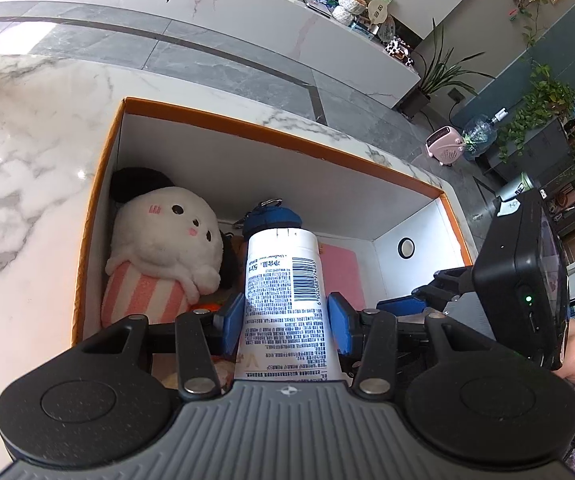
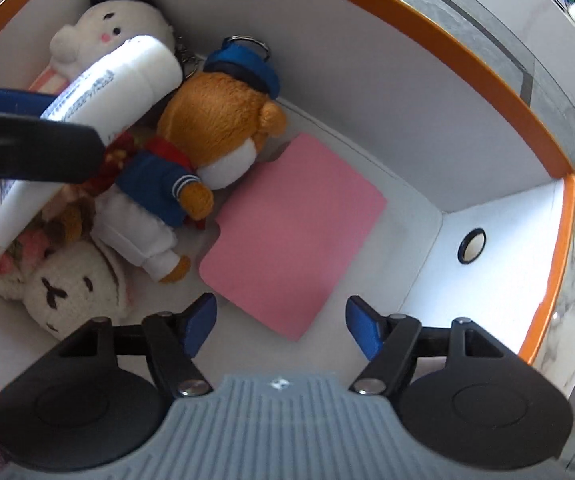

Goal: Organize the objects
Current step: 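Lower the pink case into the box and open the right gripper, then lower the Vaseline tube into the box and open the left gripper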

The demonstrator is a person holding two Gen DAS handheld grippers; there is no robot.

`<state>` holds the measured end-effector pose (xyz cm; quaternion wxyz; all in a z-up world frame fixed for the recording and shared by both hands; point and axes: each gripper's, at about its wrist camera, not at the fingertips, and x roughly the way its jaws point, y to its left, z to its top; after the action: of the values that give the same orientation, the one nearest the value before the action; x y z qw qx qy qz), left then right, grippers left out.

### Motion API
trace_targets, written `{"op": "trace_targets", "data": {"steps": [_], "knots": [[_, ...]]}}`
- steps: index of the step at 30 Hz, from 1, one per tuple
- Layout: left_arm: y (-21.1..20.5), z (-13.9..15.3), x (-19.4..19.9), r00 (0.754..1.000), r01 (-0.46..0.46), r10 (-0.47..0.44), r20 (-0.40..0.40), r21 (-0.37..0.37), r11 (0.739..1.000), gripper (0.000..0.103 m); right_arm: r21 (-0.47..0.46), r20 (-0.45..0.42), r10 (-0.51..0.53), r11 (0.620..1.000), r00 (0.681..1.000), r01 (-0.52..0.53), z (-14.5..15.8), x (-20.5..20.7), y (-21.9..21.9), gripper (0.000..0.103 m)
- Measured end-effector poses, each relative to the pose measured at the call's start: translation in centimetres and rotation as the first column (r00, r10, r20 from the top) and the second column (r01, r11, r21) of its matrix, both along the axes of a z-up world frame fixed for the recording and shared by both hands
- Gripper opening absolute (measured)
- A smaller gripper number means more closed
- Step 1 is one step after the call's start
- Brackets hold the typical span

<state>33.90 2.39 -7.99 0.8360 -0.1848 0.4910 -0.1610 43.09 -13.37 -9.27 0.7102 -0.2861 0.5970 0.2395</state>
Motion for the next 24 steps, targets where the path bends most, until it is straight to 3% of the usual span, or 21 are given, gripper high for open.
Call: {"op": "trace_targets", "data": {"steps": [8, 12, 17, 24], "knots": [[0.4, 0.0, 0.1, 1.000, -0.008, 0.008, 0.000, -0.004, 1.000, 0.053, -0.039, 0.057, 0.147, 0.989, 0.987, -0.145, -0.3, 0.1, 1.3, 0.063], [0.5, 0.0, 0.0, 1.000, -0.017, 0.017, 0.000, -0.011, 1.000, 0.053, -0.017, 0.121, 0.179, 0.984, 0.976, -0.178, 0.3, 0.1, 1.4, 0.060], [0.5, 0.0, -0.1, 1.000, -0.016, 0.016, -0.001, -0.012, 1.000, 0.053, -0.031, 0.128, 0.189, 0.982, 0.974, -0.187, 0.8, -0.2, 1.2, 0.059], [-0.5, 1.9, -0.1, 0.999, 0.019, -0.018, 0.044, -0.027, 0.999, 0.053, 0.010, 0.241, 0.141, 0.989, 0.960, -0.147, 6.4, -0.8, -2.0, 0.060]]}}
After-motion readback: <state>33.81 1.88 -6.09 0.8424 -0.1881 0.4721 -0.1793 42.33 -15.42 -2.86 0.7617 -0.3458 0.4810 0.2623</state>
